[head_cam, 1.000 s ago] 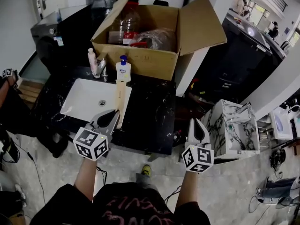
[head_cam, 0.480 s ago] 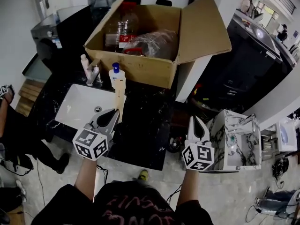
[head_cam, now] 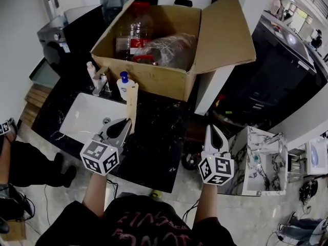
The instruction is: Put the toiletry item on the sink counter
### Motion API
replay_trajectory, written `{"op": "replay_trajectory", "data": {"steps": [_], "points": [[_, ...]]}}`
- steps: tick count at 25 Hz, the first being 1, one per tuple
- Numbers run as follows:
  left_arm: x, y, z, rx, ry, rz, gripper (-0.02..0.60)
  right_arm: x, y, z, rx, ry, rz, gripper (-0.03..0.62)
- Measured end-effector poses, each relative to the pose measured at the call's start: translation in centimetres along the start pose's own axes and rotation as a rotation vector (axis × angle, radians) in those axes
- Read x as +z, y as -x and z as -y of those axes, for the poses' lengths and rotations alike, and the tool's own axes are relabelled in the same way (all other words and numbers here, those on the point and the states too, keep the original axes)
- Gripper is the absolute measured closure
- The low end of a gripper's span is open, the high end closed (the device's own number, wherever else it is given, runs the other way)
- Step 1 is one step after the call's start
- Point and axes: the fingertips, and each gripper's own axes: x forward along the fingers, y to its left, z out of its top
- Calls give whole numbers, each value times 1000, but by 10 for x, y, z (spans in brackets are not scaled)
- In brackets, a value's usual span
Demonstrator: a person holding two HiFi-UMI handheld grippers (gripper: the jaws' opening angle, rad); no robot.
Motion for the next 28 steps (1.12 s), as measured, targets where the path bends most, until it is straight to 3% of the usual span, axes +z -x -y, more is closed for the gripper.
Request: {"op": "replay_trajectory", "data": {"steps": [9, 28], "points": [[7, -6, 8, -13, -3, -1, 572, 2, -6, -4, 22, -6, -6, 582], [4, -15, -9, -102, 26, 2, 572, 2, -12, -25, -32, 17, -10, 582]]}}
